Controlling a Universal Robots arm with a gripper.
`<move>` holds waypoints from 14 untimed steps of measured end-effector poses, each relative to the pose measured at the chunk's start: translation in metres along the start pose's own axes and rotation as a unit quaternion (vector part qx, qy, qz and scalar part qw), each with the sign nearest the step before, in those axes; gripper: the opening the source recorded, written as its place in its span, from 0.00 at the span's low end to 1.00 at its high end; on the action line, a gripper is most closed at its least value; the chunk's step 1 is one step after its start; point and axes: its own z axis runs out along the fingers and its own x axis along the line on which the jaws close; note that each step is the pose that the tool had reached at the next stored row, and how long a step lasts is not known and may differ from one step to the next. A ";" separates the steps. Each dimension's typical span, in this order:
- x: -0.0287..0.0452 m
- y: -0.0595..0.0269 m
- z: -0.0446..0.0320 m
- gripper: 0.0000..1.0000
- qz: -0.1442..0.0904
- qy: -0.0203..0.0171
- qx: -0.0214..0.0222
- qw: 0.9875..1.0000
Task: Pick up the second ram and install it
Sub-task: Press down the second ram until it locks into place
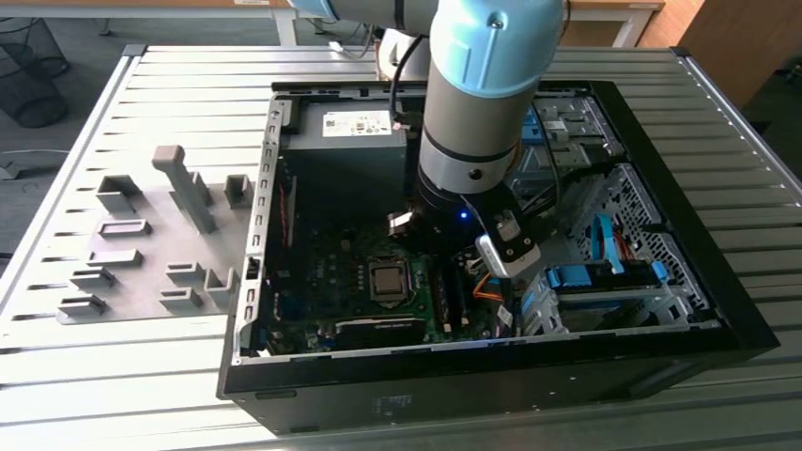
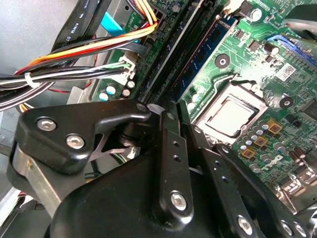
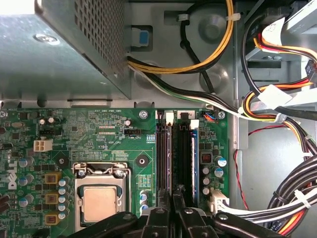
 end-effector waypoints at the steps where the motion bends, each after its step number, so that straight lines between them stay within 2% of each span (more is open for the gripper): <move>1: 0.0000 0.0000 0.0000 0.15 0.000 0.000 0.000 1.000; 2: 0.0000 0.0001 -0.0001 0.21 0.000 0.000 0.000 1.000; 7: -0.0001 0.0002 -0.0052 0.21 0.000 0.000 0.000 1.000; 14: -0.0002 0.0007 -0.0195 0.21 0.000 0.000 0.002 1.000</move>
